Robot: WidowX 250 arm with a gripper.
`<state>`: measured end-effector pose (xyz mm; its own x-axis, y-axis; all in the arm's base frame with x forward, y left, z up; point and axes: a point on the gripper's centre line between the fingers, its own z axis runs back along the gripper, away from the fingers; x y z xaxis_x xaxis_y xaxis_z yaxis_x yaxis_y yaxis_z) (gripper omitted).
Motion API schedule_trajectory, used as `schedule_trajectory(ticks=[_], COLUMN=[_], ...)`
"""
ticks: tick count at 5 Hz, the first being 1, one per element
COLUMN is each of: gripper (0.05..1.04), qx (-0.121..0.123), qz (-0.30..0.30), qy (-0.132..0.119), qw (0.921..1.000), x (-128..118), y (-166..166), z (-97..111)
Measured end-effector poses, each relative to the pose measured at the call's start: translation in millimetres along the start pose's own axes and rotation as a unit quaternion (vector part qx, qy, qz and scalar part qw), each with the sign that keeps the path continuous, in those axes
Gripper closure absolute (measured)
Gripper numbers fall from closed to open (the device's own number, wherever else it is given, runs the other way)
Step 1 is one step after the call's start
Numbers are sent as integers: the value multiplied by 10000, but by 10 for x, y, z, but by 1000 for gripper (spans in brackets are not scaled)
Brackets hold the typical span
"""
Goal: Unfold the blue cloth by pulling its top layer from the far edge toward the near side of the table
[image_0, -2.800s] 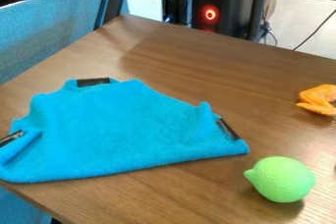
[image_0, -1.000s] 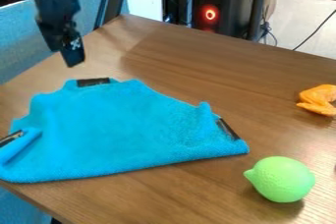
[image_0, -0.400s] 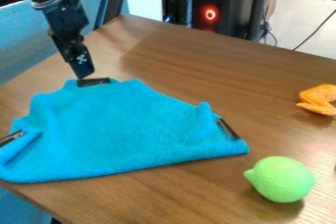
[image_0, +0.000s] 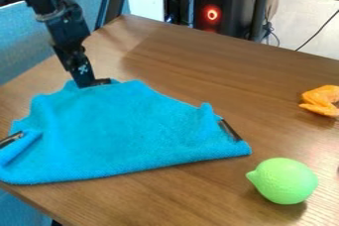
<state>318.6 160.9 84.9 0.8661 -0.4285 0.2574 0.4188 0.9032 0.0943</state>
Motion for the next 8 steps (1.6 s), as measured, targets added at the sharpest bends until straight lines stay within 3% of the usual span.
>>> schedule_trajectory(ticks=[1,3,4,5,6,7,8], gripper=[132,695,901,1008,1027,1028,1028], qx=[64,1,6,-78,75,292,429], qz=[-47,-1,61,77,135,211,-53], qy=[100,355,374,355,137,-265,-393], qw=[9999,9994,9993,9993,9998,9990,9983], x=[3,-12,-16,-6,56,86,36], y=[-9,-58,-56,-72,-70,-122,-441], z=[-56,-148,-145,-133,39,465,656])
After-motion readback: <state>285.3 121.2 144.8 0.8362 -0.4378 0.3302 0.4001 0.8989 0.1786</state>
